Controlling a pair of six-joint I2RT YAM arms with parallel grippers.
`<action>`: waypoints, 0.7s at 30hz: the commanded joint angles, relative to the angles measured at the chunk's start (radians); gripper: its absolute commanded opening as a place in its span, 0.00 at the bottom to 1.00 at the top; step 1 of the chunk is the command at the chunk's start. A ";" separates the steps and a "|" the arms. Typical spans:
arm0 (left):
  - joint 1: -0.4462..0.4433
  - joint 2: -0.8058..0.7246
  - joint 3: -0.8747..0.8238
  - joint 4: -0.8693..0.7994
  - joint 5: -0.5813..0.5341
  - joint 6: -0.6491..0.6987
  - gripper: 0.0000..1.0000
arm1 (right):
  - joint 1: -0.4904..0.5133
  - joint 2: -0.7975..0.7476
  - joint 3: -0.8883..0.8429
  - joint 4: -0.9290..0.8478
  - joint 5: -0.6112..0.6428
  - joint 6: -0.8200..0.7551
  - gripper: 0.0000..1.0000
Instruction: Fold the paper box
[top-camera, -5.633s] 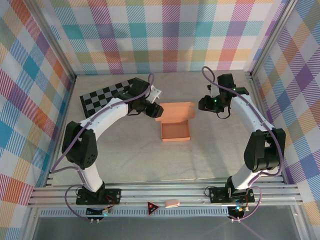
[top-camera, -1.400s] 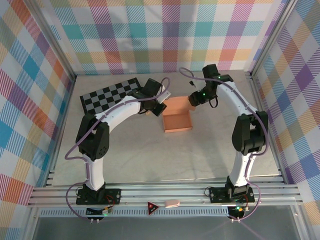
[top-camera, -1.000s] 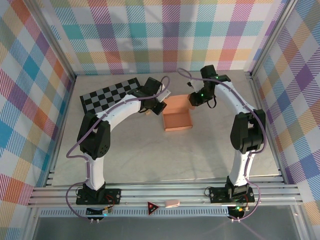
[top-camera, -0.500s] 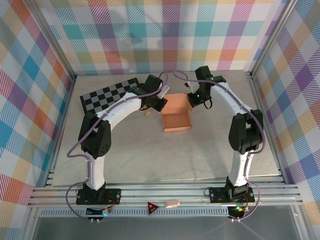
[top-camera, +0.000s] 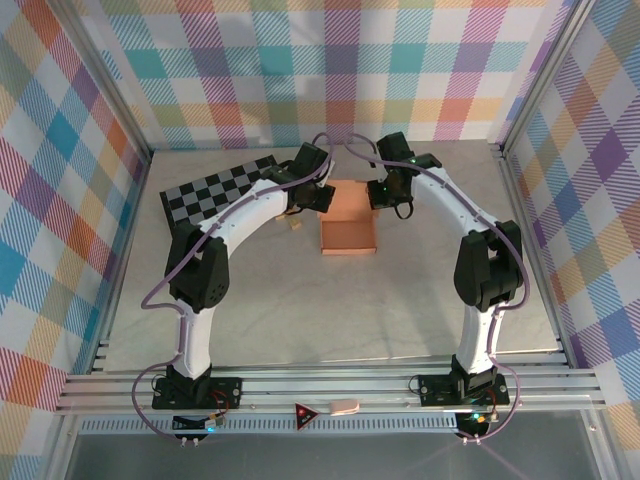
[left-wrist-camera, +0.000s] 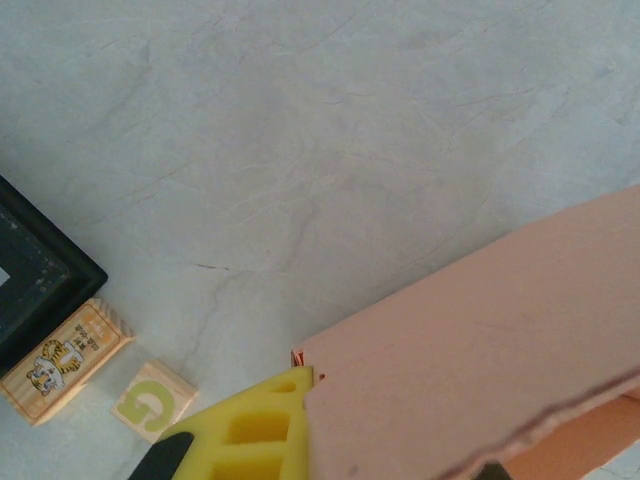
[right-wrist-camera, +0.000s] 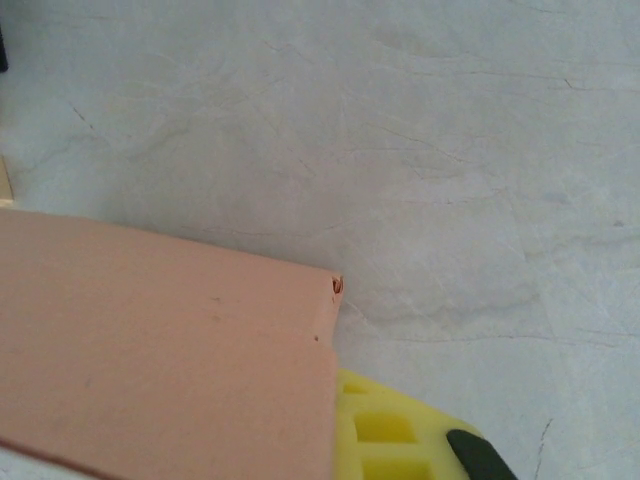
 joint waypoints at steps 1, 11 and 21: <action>-0.004 0.025 0.027 -0.023 0.001 -0.057 0.00 | 0.013 -0.046 -0.001 0.044 0.014 0.091 0.00; -0.004 0.011 -0.014 0.170 -0.052 -0.116 0.00 | 0.056 -0.110 -0.147 0.258 0.043 0.138 0.00; 0.016 -0.054 -0.301 0.665 -0.006 -0.174 0.00 | 0.059 -0.130 -0.299 0.535 -0.017 0.189 0.00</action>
